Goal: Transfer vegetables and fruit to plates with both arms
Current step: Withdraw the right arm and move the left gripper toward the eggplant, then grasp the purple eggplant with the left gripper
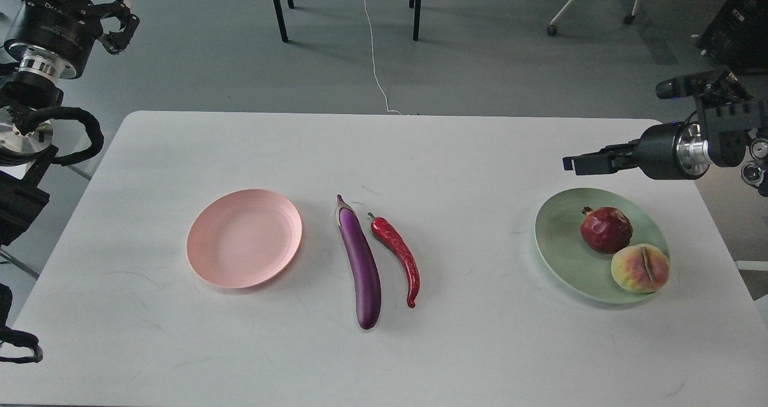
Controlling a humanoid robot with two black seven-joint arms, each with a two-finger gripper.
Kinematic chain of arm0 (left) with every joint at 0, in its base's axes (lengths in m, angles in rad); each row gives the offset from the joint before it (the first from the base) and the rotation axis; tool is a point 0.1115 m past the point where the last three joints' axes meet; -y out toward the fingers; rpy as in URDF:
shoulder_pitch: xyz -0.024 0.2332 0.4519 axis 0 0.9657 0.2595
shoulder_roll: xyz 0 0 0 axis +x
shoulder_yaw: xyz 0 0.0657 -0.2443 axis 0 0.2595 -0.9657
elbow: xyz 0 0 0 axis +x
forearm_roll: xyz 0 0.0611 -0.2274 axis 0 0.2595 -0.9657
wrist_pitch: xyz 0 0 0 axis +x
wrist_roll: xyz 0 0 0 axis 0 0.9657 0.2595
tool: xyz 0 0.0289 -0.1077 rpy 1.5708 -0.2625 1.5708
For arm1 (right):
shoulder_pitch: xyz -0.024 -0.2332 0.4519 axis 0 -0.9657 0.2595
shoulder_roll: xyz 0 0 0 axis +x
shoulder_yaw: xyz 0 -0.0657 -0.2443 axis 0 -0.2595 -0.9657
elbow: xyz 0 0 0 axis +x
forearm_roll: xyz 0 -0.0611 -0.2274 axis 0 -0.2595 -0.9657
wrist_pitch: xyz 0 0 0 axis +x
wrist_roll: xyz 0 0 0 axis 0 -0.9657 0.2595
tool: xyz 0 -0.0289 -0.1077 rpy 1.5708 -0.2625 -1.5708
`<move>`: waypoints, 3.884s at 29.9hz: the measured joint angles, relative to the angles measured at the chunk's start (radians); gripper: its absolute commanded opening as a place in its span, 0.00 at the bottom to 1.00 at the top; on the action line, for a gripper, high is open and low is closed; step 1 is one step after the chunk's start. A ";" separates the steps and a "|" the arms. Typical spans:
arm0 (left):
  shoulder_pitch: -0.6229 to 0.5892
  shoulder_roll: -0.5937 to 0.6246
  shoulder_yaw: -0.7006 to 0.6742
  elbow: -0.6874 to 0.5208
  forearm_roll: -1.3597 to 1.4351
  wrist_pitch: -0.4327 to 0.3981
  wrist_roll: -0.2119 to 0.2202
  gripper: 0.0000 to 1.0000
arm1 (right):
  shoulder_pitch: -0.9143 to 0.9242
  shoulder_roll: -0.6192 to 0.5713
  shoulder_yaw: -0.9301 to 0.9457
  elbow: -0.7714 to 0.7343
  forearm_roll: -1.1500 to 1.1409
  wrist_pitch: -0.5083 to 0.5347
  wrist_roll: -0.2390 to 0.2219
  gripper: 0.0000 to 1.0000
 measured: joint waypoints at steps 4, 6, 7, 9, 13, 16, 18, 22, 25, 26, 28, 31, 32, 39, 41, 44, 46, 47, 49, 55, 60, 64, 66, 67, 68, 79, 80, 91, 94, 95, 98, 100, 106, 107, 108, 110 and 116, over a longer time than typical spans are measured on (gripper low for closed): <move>0.000 0.023 0.024 -0.032 0.105 0.000 -0.002 0.98 | -0.004 0.009 0.093 -0.030 0.264 -0.003 -0.008 0.97; 0.000 0.032 0.031 -0.070 0.155 0.000 -0.001 0.98 | -0.006 0.013 0.120 -0.047 0.394 -0.008 -0.008 0.97; 0.000 0.043 0.046 -0.113 0.182 0.000 0.002 0.98 | -0.007 0.017 0.128 -0.053 0.463 -0.010 -0.005 0.97; 0.006 0.080 0.098 -0.207 0.229 0.000 0.003 0.98 | -0.013 0.020 0.137 -0.058 0.600 -0.012 -0.001 0.97; 0.008 0.171 0.229 -0.418 0.325 0.013 0.003 0.98 | -0.024 0.018 0.143 -0.063 0.863 -0.012 0.002 0.97; 0.005 0.210 0.276 -0.540 0.423 0.049 0.008 0.98 | -0.047 0.012 0.151 -0.071 1.062 -0.006 0.002 0.98; 0.002 0.230 0.290 -0.618 0.527 0.073 0.023 0.98 | -0.073 0.010 0.161 -0.086 1.191 -0.001 0.002 0.99; 0.001 0.260 0.297 -0.756 0.727 0.083 0.087 0.98 | -0.134 0.010 0.197 -0.135 1.434 0.035 0.002 0.99; 0.001 0.277 0.304 -0.860 0.865 0.084 0.135 0.98 | -0.195 0.018 0.244 -0.197 1.569 0.057 0.002 0.99; 0.001 0.279 0.312 -0.887 0.909 0.084 0.147 0.98 | -0.217 0.020 0.263 -0.221 1.599 0.059 0.002 0.99; 0.001 0.280 0.329 -0.932 1.001 0.086 0.158 0.98 | -0.267 0.022 0.312 -0.258 1.645 0.061 0.003 0.99; 0.002 0.283 0.353 -0.992 1.137 0.083 0.161 0.98 | -0.363 0.028 0.398 -0.284 1.702 0.062 0.003 0.99; 0.002 0.285 0.364 -1.010 1.176 0.078 0.162 0.98 | -0.399 0.031 0.433 -0.290 1.714 0.062 0.003 0.99; 0.004 0.303 0.483 -1.122 1.517 0.034 0.163 0.98 | -0.630 0.053 0.625 -0.296 1.730 0.062 0.003 0.99; 0.005 0.298 0.503 -1.128 1.585 0.028 0.163 0.98 | -0.673 0.057 0.651 -0.292 1.730 0.062 0.003 0.99; 0.007 0.272 0.519 -1.129 1.666 0.018 0.163 0.98 | -0.714 0.066 0.664 -0.287 1.732 0.062 0.004 0.99; 0.011 0.236 0.525 -1.123 1.734 0.014 0.166 0.98 | -0.732 0.067 0.666 -0.285 1.734 0.062 0.005 0.99; 0.011 0.220 0.529 -1.119 1.768 0.014 0.168 0.98 | -0.737 0.067 0.666 -0.283 1.735 0.062 0.007 0.99; 0.012 0.188 0.545 -1.102 1.850 0.013 0.175 0.98 | -0.747 0.067 0.667 -0.280 1.737 0.062 0.012 0.99; 0.013 0.105 0.588 -1.009 1.951 0.012 0.185 0.98 | -0.762 0.065 0.671 -0.277 1.738 0.062 0.016 0.99; 0.015 0.019 0.596 -0.919 1.941 0.001 0.220 0.98 | -0.765 0.065 0.671 -0.277 1.738 0.062 0.017 0.99; 0.018 -0.058 0.597 -0.878 1.935 0.000 0.266 0.95 | -0.765 0.065 0.672 -0.277 1.737 0.062 0.017 0.99; 0.022 -0.095 0.600 -0.840 1.936 0.000 0.291 0.93 | -0.765 0.065 0.673 -0.277 1.736 0.062 0.017 0.99; 0.026 -0.113 0.600 -0.813 1.936 0.000 0.303 0.93 | -0.765 0.065 0.674 -0.277 1.736 0.062 0.017 0.99; 0.029 -0.128 0.600 -0.782 1.937 0.000 0.310 0.93 | -0.765 0.066 0.674 -0.277 1.736 0.062 0.017 0.99; 0.036 -0.164 0.600 -0.674 1.930 0.000 0.309 0.93 | -0.774 0.059 0.674 -0.278 1.735 0.062 0.017 0.99; 0.037 -0.161 0.600 -0.676 1.930 0.000 0.311 0.93 | -0.776 0.059 0.674 -0.278 1.735 0.062 0.017 0.99; 0.054 -0.156 0.599 -0.686 1.885 0.000 0.322 0.93 | -0.783 0.063 0.671 -0.279 1.732 0.062 0.017 0.99; 0.073 -0.157 0.599 -0.684 1.885 0.001 0.324 0.93 | -0.783 0.065 0.670 -0.280 1.730 0.062 0.017 0.99; 0.077 -0.156 0.598 -0.684 1.886 0.001 0.325 0.93 | -0.783 0.066 0.670 -0.281 1.730 0.062 0.017 0.99; 0.089 -0.156 0.598 -0.682 1.890 0.001 0.332 0.93 | -0.783 0.068 0.669 -0.281 1.730 0.062 0.017 0.99; 0.093 -0.159 0.598 -0.681 1.893 0.001 0.338 0.93 | -0.783 0.073 0.669 -0.281 1.730 0.062 0.017 0.99; 0.100 -0.166 0.598 -0.680 1.898 0.001 0.340 0.79 | -0.782 0.083 0.669 -0.281 1.730 0.062 0.016 0.99; 0.100 -0.166 0.598 -0.680 1.899 0.001 0.339 0.74 | -0.782 0.084 0.669 -0.281 1.729 0.062 0.016 0.99; 0.100 -0.166 0.598 -0.680 1.899 0.001 0.339 0.68 | -0.782 0.084 0.669 -0.282 1.729 0.062 0.016 0.99; 0.101 -0.166 0.599 -0.681 1.901 0.001 0.339 0.56 | -0.782 0.084 0.669 -0.283 1.729 0.062 0.016 0.99; 0.097 -0.167 0.600 -0.682 1.902 0.001 0.340 0.33 | -0.782 0.085 0.669 -0.288 1.729 0.062 0.016 0.99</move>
